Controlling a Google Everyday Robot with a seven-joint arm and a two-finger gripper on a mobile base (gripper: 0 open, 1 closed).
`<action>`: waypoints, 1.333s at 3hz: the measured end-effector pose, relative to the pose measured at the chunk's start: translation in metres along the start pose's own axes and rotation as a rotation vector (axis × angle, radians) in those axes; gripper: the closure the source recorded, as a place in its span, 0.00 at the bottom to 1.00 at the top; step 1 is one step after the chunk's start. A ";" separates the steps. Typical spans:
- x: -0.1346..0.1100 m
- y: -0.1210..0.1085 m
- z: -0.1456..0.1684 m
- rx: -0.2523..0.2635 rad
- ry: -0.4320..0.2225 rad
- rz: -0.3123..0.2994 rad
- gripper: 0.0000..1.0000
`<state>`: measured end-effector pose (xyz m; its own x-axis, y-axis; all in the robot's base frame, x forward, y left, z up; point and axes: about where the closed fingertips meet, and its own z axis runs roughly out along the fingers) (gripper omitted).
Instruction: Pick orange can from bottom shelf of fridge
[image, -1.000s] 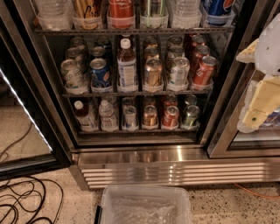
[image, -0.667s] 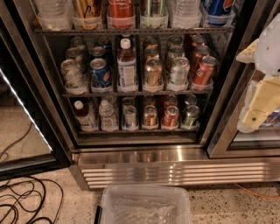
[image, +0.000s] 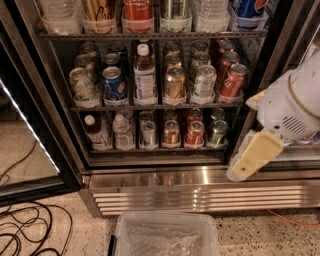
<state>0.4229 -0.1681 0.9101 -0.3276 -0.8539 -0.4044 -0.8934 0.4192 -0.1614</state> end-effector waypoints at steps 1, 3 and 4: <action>-0.002 0.030 0.047 -0.031 -0.106 0.086 0.00; -0.044 0.023 0.114 0.012 -0.423 0.076 0.00; -0.066 -0.006 0.122 0.127 -0.550 0.036 0.00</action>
Offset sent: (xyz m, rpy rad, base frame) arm 0.0674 0.0840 -0.0812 0.4780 -0.3697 -0.0804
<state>0.4877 -0.0766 0.8282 -0.1183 -0.5664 -0.8156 -0.8296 0.5077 -0.2323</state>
